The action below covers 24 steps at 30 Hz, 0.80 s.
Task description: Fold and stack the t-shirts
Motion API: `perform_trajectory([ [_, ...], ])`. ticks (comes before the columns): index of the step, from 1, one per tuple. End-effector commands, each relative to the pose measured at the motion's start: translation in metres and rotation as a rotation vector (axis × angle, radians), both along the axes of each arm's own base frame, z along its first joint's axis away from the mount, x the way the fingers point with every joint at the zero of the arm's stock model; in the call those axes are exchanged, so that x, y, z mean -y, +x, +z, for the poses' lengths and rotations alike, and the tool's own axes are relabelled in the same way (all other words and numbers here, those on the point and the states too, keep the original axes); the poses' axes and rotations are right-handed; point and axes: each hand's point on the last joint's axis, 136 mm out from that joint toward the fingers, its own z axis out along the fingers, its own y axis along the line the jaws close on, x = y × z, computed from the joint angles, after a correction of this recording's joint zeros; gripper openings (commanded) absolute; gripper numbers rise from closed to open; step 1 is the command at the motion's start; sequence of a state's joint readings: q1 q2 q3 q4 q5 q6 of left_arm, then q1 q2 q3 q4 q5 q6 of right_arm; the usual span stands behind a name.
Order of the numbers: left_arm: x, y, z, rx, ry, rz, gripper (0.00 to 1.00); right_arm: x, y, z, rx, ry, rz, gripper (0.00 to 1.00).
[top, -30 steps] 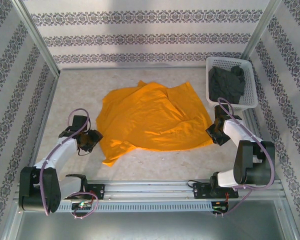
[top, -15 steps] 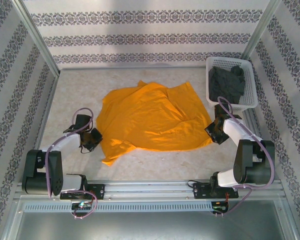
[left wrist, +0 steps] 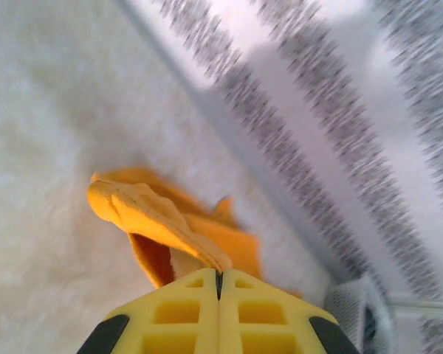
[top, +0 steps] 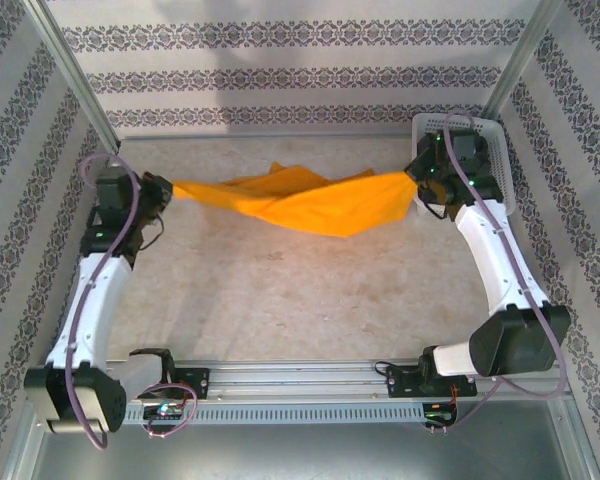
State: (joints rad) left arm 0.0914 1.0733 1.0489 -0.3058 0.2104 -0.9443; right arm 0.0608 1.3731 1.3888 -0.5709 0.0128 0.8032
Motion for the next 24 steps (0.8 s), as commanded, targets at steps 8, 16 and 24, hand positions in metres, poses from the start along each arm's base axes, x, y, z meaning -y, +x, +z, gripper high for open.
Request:
perform_trajectory([
  [8,-0.036,-0.078,0.144,0.289,0.059,0.191,0.0,0.01,-0.071,0.152,0.437,0.002,-0.011,0.0],
  [16,-0.037,-0.059,0.158,0.266,0.031,0.178,0.0,-0.001,-0.064,0.154,0.451,0.089,0.023,0.0],
  [24,-0.03,0.024,0.07,0.075,0.009,0.037,0.0,-0.038,0.028,0.083,0.302,0.219,0.142,0.0],
])
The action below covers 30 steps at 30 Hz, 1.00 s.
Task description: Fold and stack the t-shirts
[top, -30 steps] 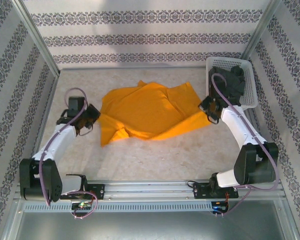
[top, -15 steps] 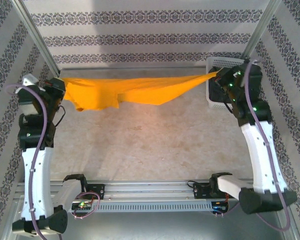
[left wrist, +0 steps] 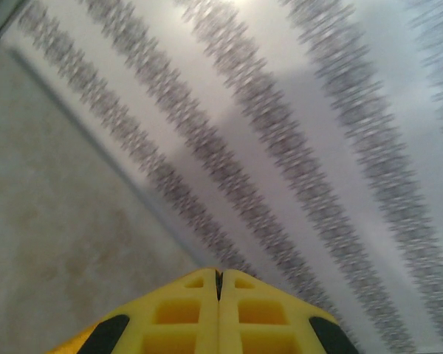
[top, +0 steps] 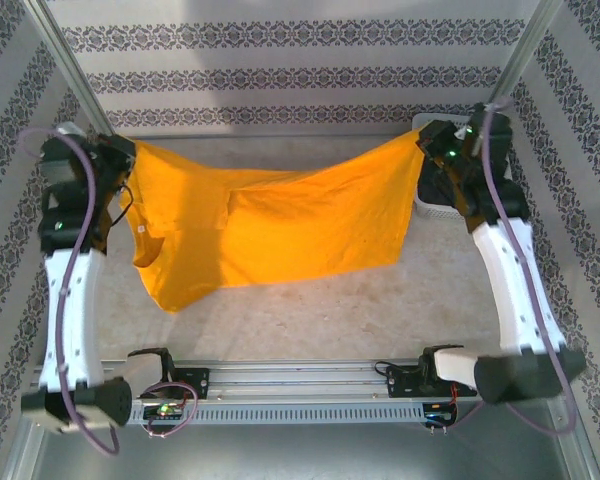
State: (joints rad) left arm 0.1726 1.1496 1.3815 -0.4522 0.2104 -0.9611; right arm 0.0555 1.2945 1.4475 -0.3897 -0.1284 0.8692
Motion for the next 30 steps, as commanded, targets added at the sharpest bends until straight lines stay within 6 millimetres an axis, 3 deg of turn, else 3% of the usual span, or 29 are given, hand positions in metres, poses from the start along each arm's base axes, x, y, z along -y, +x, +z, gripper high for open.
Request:
perform_trajectory([
  [1,-0.003,0.03,-0.036,-0.056,0.019,-0.051,0.0,-0.022,0.04,-0.025,-0.014,0.087,0.083,0.0],
  [5,-0.01,0.073,-0.078,-0.12,0.018,-0.088,0.0,-0.042,0.096,-0.057,-0.061,0.104,0.137,0.0],
  [8,-0.016,0.107,-0.094,-0.113,-0.024,-0.098,0.0,-0.052,0.134,-0.061,-0.057,0.098,0.161,0.0],
  [9,-0.02,0.116,-0.092,-0.106,-0.029,-0.097,0.0,-0.054,0.144,-0.054,-0.04,0.097,0.165,0.0],
  [12,-0.039,0.14,-0.058,-0.036,-0.016,-0.068,0.0,-0.052,0.169,-0.021,0.025,0.102,0.163,0.0],
  [16,-0.061,0.148,0.027,0.102,0.031,-0.035,0.0,-0.037,0.176,0.051,0.163,0.117,0.141,0.0],
  [18,-0.066,0.138,0.073,0.175,0.063,-0.019,0.0,-0.027,0.168,0.083,0.221,0.129,0.129,0.0],
  [20,-0.07,0.122,0.104,0.221,0.088,0.002,0.0,-0.018,0.157,0.102,0.25,0.129,0.111,0.0],
  [23,-0.066,0.092,0.125,0.234,0.114,0.029,0.0,-0.004,0.13,0.111,0.25,0.116,0.073,0.0],
  [26,-0.062,0.06,0.104,0.169,0.096,0.07,0.0,0.004,0.096,0.082,0.177,0.082,0.032,0.0],
  [28,-0.061,0.04,0.063,0.087,0.065,0.107,0.0,0.007,0.073,0.03,0.072,0.061,0.005,0.0],
  [30,-0.057,0.018,0.004,-0.017,0.022,0.143,0.02,0.007,0.043,-0.032,-0.048,0.058,-0.015,0.0],
])
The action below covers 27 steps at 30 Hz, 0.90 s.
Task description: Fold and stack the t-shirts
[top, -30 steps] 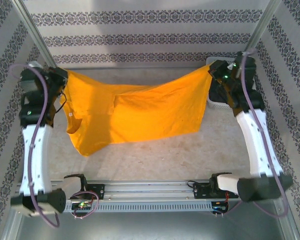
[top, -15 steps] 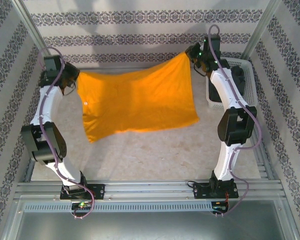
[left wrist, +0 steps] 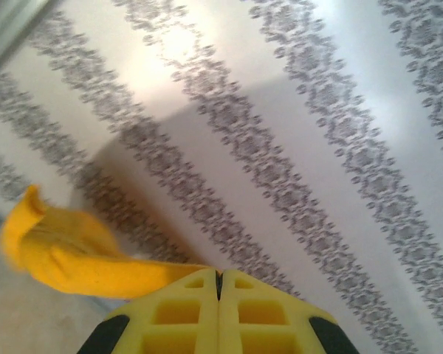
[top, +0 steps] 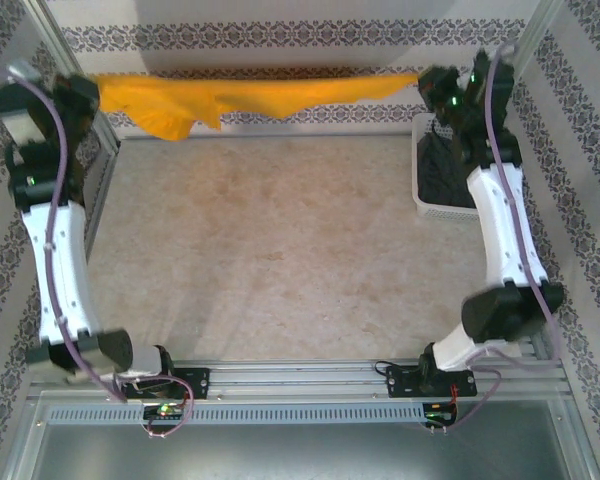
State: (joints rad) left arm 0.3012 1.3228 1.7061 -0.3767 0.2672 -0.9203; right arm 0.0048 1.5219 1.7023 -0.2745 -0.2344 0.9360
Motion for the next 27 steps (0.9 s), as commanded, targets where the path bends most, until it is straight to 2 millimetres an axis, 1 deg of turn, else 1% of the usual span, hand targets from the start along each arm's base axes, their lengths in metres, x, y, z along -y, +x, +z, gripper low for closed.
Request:
perform_trajectory([
  [1,-0.007,-0.016,-0.127,-0.28,-0.112,0.089,0.02,0.002,-0.033,-0.108,-0.229,-0.034,-0.04,0.0],
  [2,-0.002,-0.024,-0.155,-0.315,-0.14,0.081,0.03,-0.002,-0.048,-0.146,-0.306,-0.042,-0.028,0.0],
  [3,0.005,-0.031,-0.188,-0.361,-0.162,0.063,0.04,-0.004,-0.063,-0.177,-0.366,-0.063,-0.019,0.0],
  [4,0.011,-0.038,-0.215,-0.409,-0.181,0.05,0.05,-0.002,-0.077,-0.206,-0.424,-0.085,-0.029,0.0],
  [5,0.019,-0.045,-0.242,-0.453,-0.2,0.027,0.08,0.001,-0.092,-0.238,-0.489,-0.085,-0.049,0.0],
  [6,0.025,-0.052,-0.267,-0.497,-0.222,0.007,0.12,0.004,-0.103,-0.264,-0.542,-0.071,-0.061,0.03],
  [8,0.036,-0.07,-0.321,-0.616,-0.262,-0.017,0.3,0.008,-0.123,-0.309,-0.65,-0.067,-0.068,0.13],
  [9,0.039,-0.077,-0.34,-0.655,-0.271,-0.023,0.37,0.009,-0.13,-0.324,-0.692,-0.076,-0.064,0.22],
  [10,0.042,-0.085,-0.356,-0.692,-0.276,-0.028,0.46,0.01,-0.133,-0.336,-0.719,-0.101,-0.048,0.34],
  [11,0.044,-0.094,-0.369,-0.729,-0.282,-0.023,0.53,0.01,-0.137,-0.345,-0.755,-0.127,-0.031,0.43],
  [12,0.045,-0.102,-0.377,-0.754,-0.284,-0.018,0.56,0.012,-0.143,-0.351,-0.796,-0.145,-0.024,0.47],
  [13,0.046,-0.11,-0.383,-0.781,-0.285,-0.008,0.58,0.013,-0.149,-0.356,-0.837,-0.161,-0.015,0.5],
  [15,0.05,-0.123,-0.388,-0.814,-0.284,-0.005,0.58,0.016,-0.16,-0.358,-0.879,-0.184,-0.009,0.51],
  [17,0.059,-0.135,-0.389,-0.841,-0.275,-0.007,0.58,0.017,-0.171,-0.354,-0.88,-0.206,-0.02,0.51],
  [20,0.075,-0.147,-0.393,-0.865,-0.278,-0.029,0.58,0.018,-0.184,-0.348,-0.867,-0.21,-0.04,0.5],
  [22,0.084,-0.15,-0.402,-0.887,-0.296,-0.05,0.56,0.015,-0.19,-0.348,-0.863,-0.192,-0.035,0.49],
  [24,0.085,-0.149,-0.408,-0.913,-0.287,-0.05,0.53,0.009,-0.195,-0.35,-0.875,-0.168,-0.027,0.47],
  [25,0.083,-0.144,-0.406,-0.908,-0.274,-0.048,0.51,0.006,-0.197,-0.352,-0.879,-0.153,-0.026,0.47],
  [27,0.08,-0.122,-0.397,-0.863,-0.255,-0.058,0.46,-0.001,-0.201,-0.356,-0.899,-0.126,-0.033,0.46],
])
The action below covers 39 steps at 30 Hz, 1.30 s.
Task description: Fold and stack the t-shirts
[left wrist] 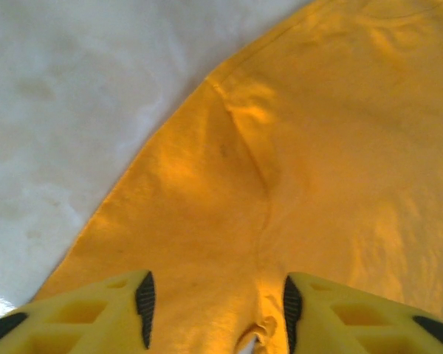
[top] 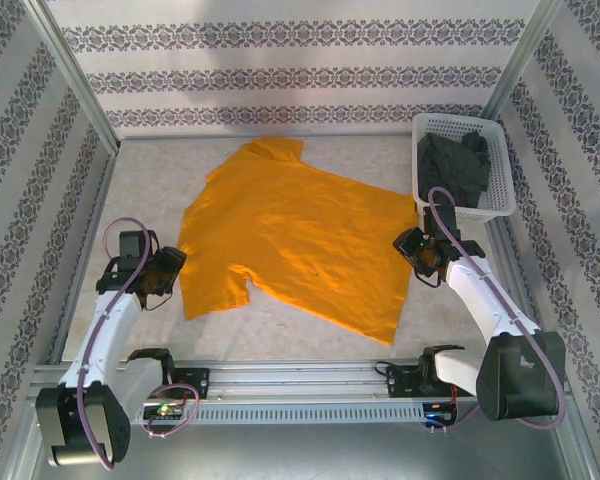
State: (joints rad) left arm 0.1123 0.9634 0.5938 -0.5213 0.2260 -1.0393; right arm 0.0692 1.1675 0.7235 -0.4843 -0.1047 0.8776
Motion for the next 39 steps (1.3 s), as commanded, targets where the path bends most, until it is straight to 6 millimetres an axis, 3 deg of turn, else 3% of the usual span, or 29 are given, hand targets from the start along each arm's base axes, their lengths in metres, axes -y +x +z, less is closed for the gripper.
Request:
perform_trajectory([
  [1,-0.004,0.027,0.009,0.038,0.021,0.001,0.45,-0.007,-0.019,-0.019,-0.085,0.03,-0.042,0.46],
  [5,0.002,0.086,0.014,0.066,0.017,-0.08,0.43,-0.016,-0.013,-0.031,-0.104,0.037,-0.055,0.45],
  [12,0.016,0.184,0.0,0.114,0.045,-0.184,0.39,-0.031,0.018,-0.056,-0.152,0.01,-0.033,0.45],
  [17,0.024,0.236,-0.023,0.132,0.03,-0.211,0.38,-0.033,0.04,-0.063,-0.167,-0.005,-0.055,0.45],
  [20,0.029,0.253,-0.041,0.115,0.02,-0.225,0.38,-0.032,0.046,-0.067,-0.192,-0.015,-0.078,0.44],
  [24,0.021,0.249,-0.077,0.028,0.01,-0.183,0.37,-0.031,0.049,-0.077,-0.248,-0.034,-0.097,0.45],
  [29,-0.017,0.216,-0.102,-0.037,-0.012,-0.028,0.35,-0.046,0.062,-0.089,-0.31,-0.048,-0.037,0.45],
  [36,-0.068,0.161,-0.109,-0.069,-0.045,0.13,0.35,-0.093,0.096,-0.103,-0.384,-0.025,0.089,0.45],
  [39,-0.081,0.148,-0.107,-0.051,-0.058,0.173,0.35,-0.111,0.116,-0.103,-0.374,-0.004,0.117,0.46],
])
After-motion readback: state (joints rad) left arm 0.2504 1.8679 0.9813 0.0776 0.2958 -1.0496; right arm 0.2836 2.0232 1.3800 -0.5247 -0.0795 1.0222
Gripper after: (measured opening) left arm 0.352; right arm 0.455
